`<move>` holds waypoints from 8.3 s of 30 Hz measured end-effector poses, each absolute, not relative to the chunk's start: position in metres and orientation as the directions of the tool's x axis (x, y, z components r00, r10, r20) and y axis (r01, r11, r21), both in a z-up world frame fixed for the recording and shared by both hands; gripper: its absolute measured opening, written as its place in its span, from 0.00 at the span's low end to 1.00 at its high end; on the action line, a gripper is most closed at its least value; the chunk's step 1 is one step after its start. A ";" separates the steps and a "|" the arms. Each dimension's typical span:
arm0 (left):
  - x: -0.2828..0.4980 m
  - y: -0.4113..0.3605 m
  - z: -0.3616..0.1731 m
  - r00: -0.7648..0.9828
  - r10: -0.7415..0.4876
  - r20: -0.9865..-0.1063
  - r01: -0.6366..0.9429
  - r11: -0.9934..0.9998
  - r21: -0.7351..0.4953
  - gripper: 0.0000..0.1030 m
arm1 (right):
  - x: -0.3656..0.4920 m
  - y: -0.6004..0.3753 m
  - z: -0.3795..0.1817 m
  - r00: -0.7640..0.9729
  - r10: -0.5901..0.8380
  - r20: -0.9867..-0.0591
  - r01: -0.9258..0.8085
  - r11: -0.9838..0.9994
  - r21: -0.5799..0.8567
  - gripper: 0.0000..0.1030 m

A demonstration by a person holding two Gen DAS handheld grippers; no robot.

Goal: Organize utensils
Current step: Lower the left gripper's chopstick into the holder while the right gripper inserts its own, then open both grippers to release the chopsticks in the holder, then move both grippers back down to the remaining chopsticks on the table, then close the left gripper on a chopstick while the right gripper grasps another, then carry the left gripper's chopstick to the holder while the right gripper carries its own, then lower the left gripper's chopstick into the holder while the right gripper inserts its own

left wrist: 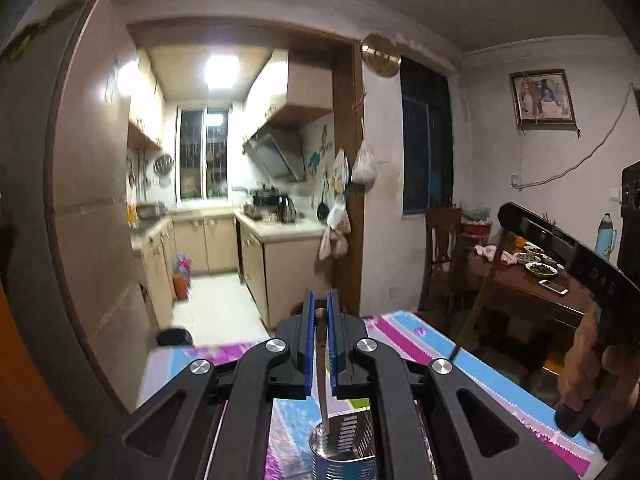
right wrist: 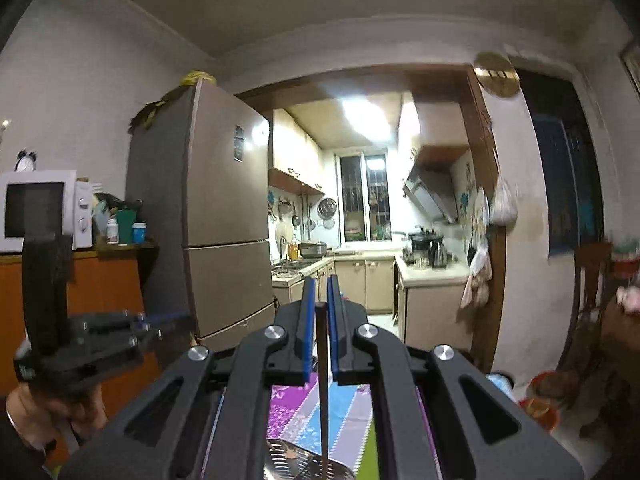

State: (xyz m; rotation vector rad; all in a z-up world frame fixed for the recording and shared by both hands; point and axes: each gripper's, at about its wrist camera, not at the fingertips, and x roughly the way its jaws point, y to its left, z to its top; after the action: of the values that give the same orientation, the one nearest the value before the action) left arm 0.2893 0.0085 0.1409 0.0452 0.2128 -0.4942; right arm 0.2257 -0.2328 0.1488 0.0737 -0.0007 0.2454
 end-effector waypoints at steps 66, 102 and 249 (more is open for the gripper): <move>-0.045 -0.005 -0.140 0.811 -0.297 -0.505 0.443 0.875 0.197 0.39 | -0.049 -0.196 -0.138 0.819 0.150 -0.553 -0.239 0.967 -0.093 0.26; -0.015 -0.021 -0.160 0.802 -0.288 -0.524 0.428 0.889 0.166 0.12 | -0.030 -0.182 -0.151 0.786 0.153 -0.599 -0.243 0.967 -0.072 0.09; 0.280 -0.018 0.067 0.867 -0.405 -0.289 0.407 0.912 -0.056 0.08 | 0.243 -0.237 0.055 0.966 0.209 -0.155 -0.173 0.960 0.218 0.21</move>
State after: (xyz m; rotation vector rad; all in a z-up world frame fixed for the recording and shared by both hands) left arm 0.2800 -0.0184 0.0667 0.0072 0.3010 -0.4250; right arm 0.2430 -0.2375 0.0554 0.2049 0.1776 0.1948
